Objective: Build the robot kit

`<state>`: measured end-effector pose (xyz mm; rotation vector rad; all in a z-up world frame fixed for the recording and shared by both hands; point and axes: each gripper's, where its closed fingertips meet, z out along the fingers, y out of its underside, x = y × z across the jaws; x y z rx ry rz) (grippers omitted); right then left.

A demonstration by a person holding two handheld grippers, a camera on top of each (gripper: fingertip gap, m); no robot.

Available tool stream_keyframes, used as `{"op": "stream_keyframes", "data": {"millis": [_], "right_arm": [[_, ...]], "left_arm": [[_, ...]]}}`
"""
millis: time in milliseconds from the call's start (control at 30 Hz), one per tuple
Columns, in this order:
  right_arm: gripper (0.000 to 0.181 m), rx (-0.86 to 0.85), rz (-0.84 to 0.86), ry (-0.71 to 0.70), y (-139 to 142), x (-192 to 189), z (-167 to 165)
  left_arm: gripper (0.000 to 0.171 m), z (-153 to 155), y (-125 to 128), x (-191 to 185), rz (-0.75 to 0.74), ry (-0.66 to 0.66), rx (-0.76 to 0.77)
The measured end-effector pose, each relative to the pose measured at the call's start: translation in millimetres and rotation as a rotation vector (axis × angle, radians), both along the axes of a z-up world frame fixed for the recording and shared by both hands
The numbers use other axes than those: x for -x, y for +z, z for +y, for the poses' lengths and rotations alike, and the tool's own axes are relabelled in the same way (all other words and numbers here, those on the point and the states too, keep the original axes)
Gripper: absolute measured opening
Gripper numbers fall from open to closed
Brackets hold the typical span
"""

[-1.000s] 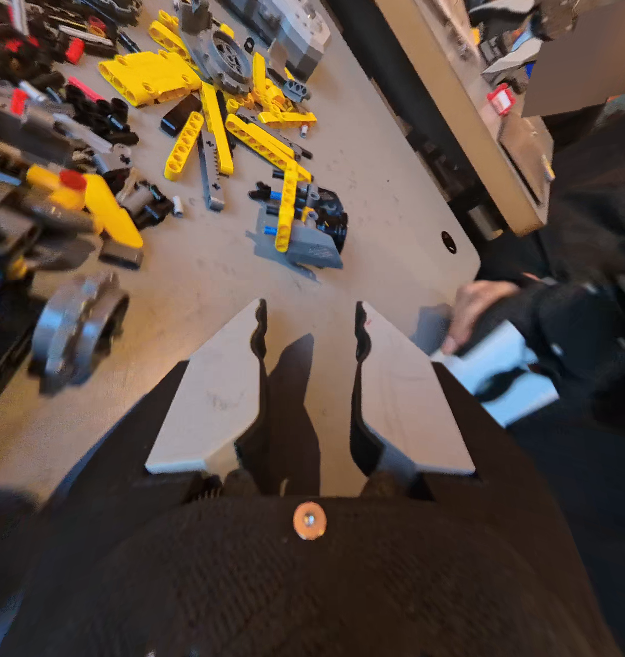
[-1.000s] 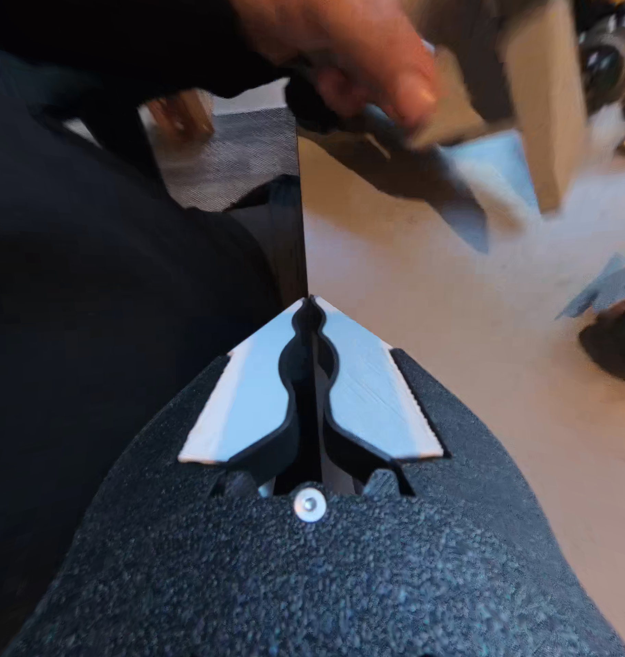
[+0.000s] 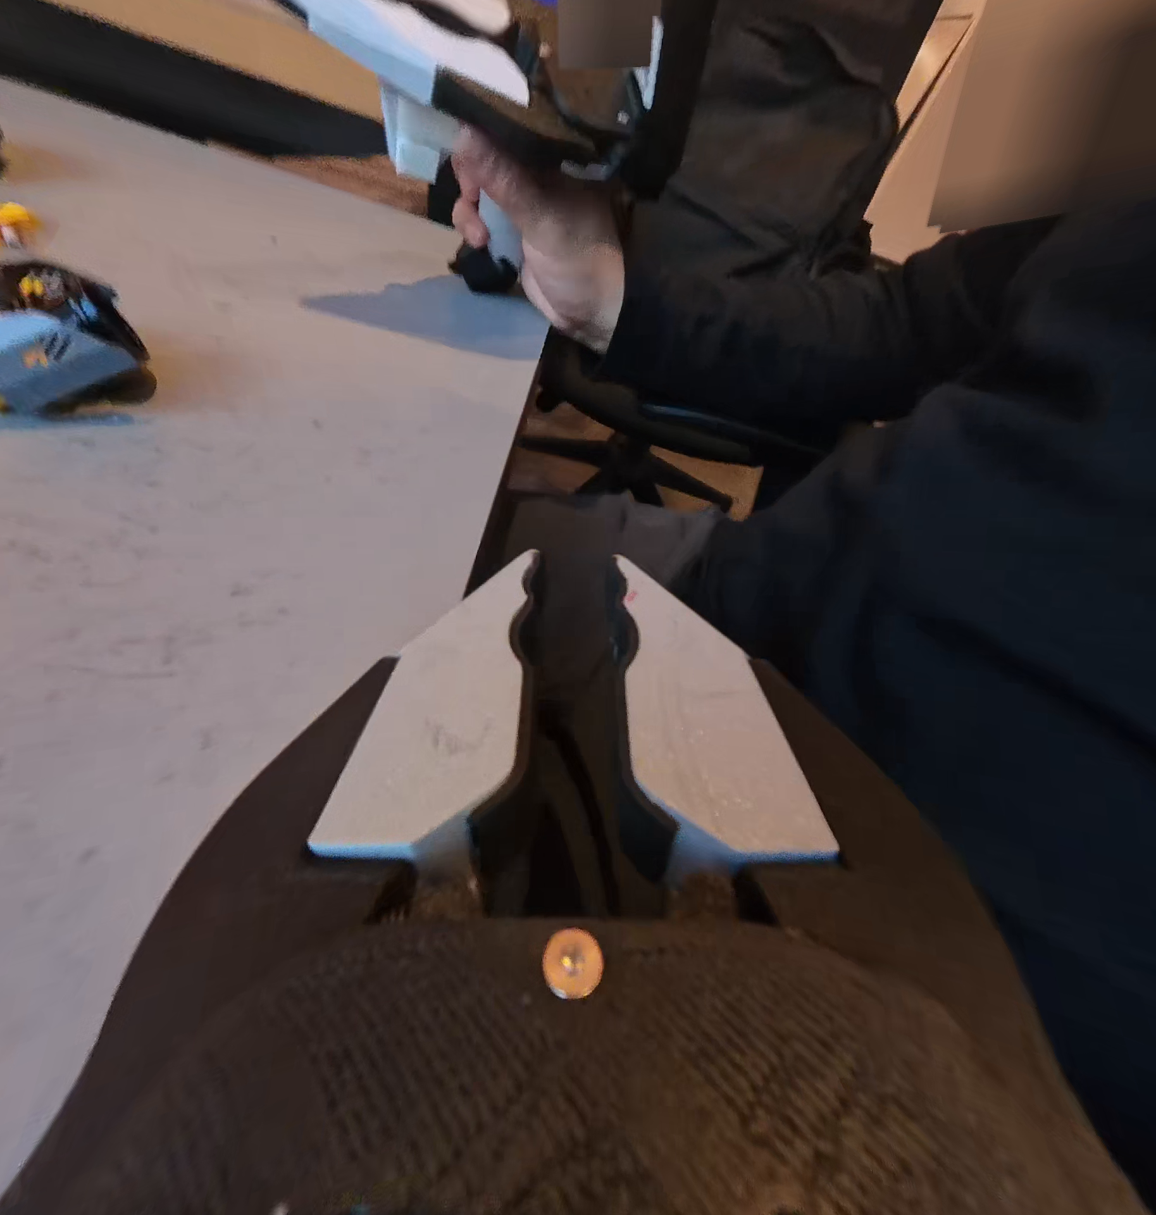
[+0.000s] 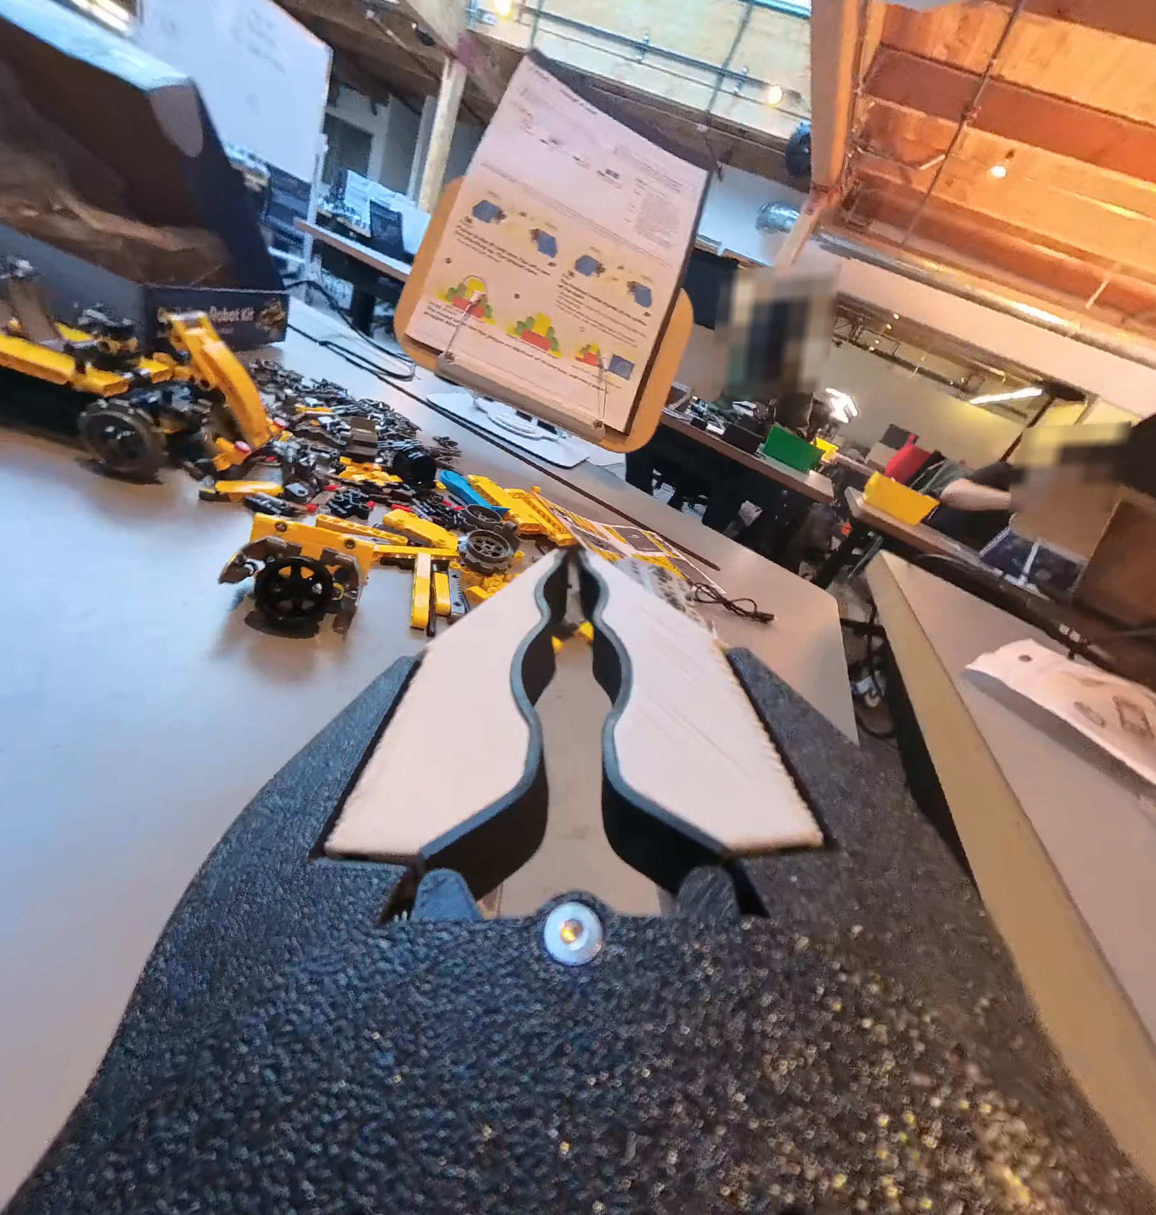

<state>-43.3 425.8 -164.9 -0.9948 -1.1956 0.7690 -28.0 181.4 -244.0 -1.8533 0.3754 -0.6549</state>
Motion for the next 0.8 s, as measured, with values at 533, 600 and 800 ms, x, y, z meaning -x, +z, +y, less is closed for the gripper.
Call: {"op": "stream_keyframes", "data": {"millis": [533,600,800], "right_arm": [[0.024,-0.097,-0.035,-0.164,-4.5,0.9,15.9],[0.024,-0.104,-0.045,-0.195,-6.0,0.6,21.0],[0.020,-0.139,-0.117,-0.211,-16.5,7.8,21.1]], "left_arm": [[0.053,-39.0,50.8,-18.1,0.120,0.263,-0.261],[0.053,-39.9,56.7,-18.5,0.123,0.270,-0.289],[0.053,-51.4,49.9,-33.2,0.076,0.235,-0.271]]}}
